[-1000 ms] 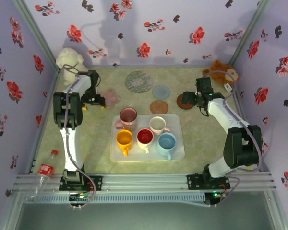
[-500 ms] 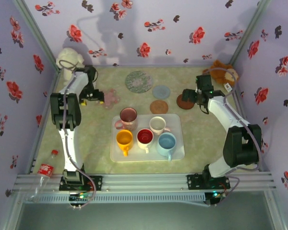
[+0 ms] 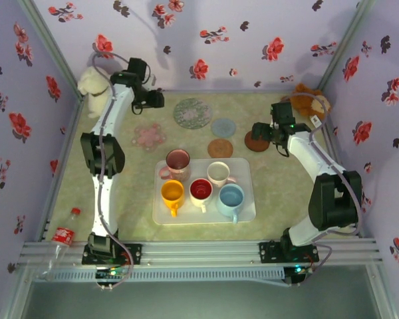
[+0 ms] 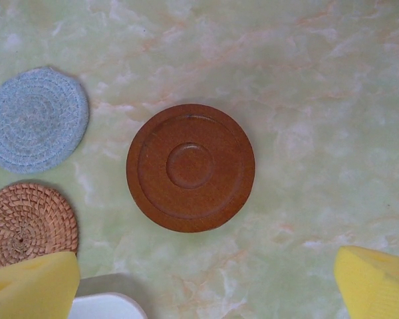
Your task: Place the cup by the coaster
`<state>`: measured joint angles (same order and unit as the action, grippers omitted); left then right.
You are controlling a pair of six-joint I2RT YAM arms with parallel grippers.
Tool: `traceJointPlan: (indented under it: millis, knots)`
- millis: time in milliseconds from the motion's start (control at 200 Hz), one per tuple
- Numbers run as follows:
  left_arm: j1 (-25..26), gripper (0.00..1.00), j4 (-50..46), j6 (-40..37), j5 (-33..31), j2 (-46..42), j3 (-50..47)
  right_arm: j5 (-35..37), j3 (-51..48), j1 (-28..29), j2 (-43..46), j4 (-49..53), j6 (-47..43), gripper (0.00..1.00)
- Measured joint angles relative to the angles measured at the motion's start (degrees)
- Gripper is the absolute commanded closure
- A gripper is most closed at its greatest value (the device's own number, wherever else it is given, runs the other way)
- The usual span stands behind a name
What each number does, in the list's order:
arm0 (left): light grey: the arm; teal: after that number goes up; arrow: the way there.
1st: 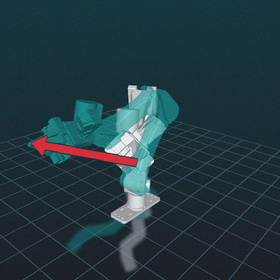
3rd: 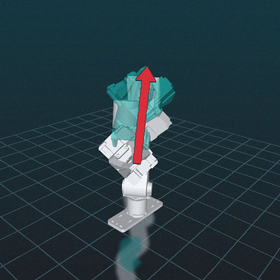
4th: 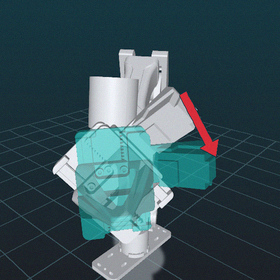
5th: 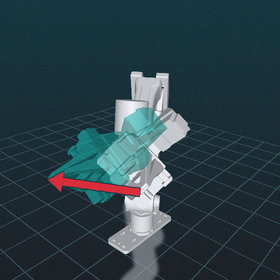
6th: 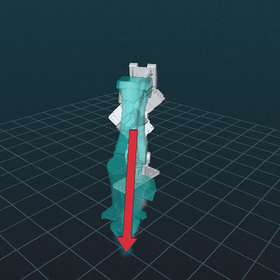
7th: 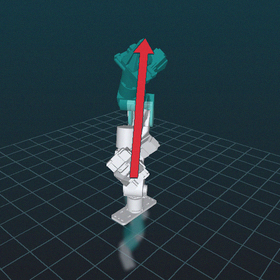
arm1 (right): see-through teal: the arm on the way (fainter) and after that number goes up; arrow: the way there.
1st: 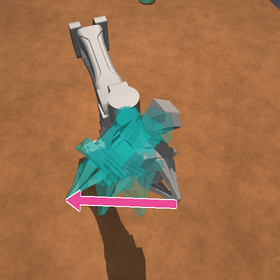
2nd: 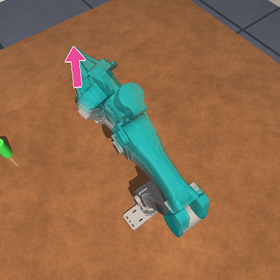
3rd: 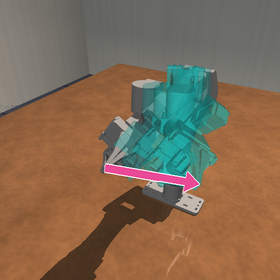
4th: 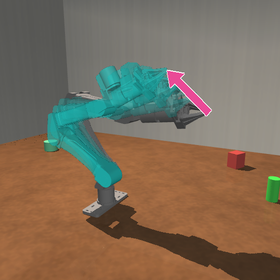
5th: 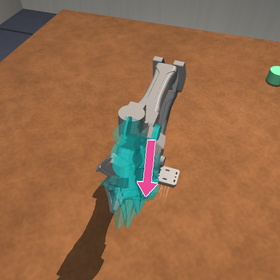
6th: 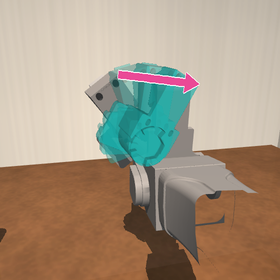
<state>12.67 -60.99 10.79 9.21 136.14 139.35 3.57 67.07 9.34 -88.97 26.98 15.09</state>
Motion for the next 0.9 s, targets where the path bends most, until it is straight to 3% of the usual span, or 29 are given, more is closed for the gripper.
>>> traceJointPlan:
  millis: [185,415,900]
  knots:
    - [0.2,0.44,5.2,0.1,6.6,7.1,0.0,0.0,0.0,0.0,0.0,0.2,0.0,0.01]
    - [0.5,0.43,12.0,0.5,13.3,9.6,0.0,-0.2,-0.4,0.1,0.0,-0.4,0.5,0.01]
    - [3.0,0.4,23.7,6.1,19.3,16.1,0.0,-0.7,-0.4,0.8,0.0,-1.8,0.6,0.01]
